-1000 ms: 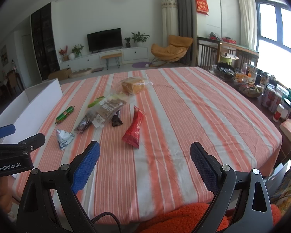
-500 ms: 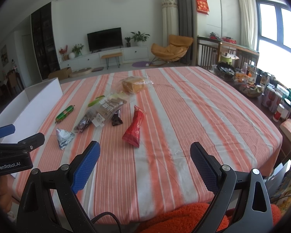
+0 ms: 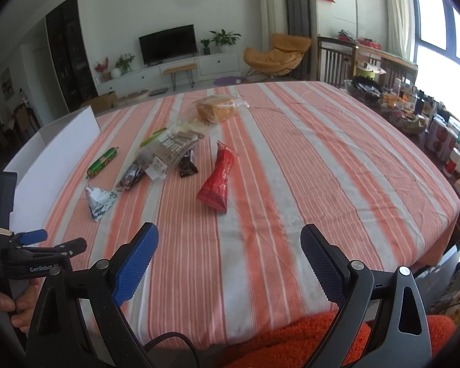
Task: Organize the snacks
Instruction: 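Move the left tool to the white triangular rice-ball pack and close on it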
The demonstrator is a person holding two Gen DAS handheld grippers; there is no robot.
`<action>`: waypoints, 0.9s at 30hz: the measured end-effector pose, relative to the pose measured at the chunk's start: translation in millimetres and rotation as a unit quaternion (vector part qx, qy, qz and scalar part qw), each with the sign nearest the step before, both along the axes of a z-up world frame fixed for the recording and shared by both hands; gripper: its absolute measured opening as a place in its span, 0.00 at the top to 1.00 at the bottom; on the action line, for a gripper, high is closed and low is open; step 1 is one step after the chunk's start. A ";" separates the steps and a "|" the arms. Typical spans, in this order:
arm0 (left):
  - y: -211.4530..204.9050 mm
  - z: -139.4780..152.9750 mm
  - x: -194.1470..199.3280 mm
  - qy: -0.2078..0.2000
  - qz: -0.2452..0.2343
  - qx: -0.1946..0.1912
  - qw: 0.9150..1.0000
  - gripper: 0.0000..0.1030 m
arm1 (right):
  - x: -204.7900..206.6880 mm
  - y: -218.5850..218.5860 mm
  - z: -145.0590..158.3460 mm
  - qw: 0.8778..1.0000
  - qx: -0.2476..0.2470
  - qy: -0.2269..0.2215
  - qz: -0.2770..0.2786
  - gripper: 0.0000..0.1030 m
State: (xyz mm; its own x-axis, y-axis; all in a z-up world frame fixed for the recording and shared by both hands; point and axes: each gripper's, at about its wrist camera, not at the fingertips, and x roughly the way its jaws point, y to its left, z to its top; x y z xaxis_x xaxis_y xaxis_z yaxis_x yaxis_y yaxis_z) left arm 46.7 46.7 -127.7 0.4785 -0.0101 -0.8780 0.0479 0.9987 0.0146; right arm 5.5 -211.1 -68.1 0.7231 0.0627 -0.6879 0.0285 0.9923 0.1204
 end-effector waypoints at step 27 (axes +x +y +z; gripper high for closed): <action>7.0 -12.2 21.0 -0.036 -0.017 -0.013 0.999 0.00 | 109.0 -35.8 -28.4 0.997 0.048 0.015 -0.053 0.07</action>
State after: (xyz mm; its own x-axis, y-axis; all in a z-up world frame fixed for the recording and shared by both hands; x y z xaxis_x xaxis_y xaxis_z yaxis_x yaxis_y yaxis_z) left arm 67.7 53.7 -139.9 0.5397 -0.0501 -0.8404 0.0810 0.9967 -0.0074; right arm 114.5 -247.0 -96.5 0.7077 0.0544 -0.7044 0.1371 0.9675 0.2125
